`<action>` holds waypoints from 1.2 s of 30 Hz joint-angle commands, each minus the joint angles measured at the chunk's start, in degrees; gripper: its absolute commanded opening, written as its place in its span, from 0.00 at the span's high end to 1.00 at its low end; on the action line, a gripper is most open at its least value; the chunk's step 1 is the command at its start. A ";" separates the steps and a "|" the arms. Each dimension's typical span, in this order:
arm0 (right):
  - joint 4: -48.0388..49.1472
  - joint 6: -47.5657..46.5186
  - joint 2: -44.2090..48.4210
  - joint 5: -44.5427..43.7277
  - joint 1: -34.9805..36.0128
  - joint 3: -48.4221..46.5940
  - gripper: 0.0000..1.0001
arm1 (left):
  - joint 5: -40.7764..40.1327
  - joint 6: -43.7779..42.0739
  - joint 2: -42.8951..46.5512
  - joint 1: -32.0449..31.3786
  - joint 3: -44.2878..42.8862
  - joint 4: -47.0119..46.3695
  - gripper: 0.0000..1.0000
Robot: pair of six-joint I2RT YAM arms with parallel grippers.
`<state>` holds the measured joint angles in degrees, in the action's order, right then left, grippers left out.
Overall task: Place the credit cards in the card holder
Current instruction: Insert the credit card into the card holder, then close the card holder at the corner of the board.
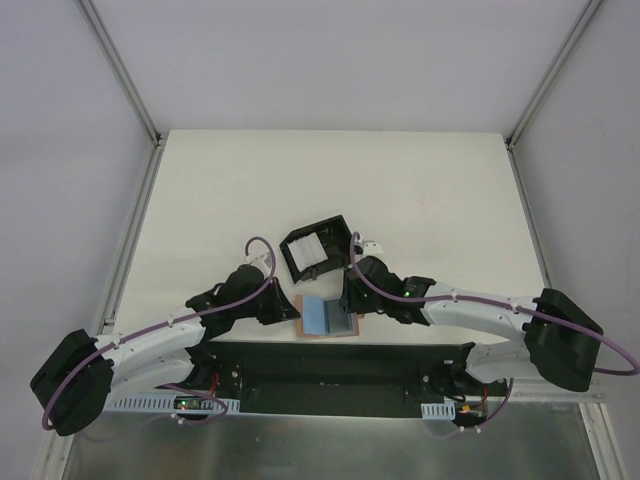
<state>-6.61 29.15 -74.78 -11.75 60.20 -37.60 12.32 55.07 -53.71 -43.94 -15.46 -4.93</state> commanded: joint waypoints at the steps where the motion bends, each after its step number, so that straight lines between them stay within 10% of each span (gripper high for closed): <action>1: -3.58 0.65 5.43 -2.75 -0.09 0.51 0.55 | -2.03 0.39 1.16 -0.44 0.26 1.41 1.00; 19: -14.57 3.99 14.49 -7.06 -0.70 2.80 0.39 | -2.65 0.30 3.26 -0.44 -0.36 2.73 1.00; 36: -7.28 4.60 5.88 -1.17 -0.70 2.54 0.52 | -2.30 0.65 3.09 -0.44 -0.09 2.91 1.00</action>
<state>-16.86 32.99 -67.81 -14.31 59.70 -34.74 11.25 55.09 -51.20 -43.94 -15.46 -2.55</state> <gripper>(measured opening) 0.489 0.006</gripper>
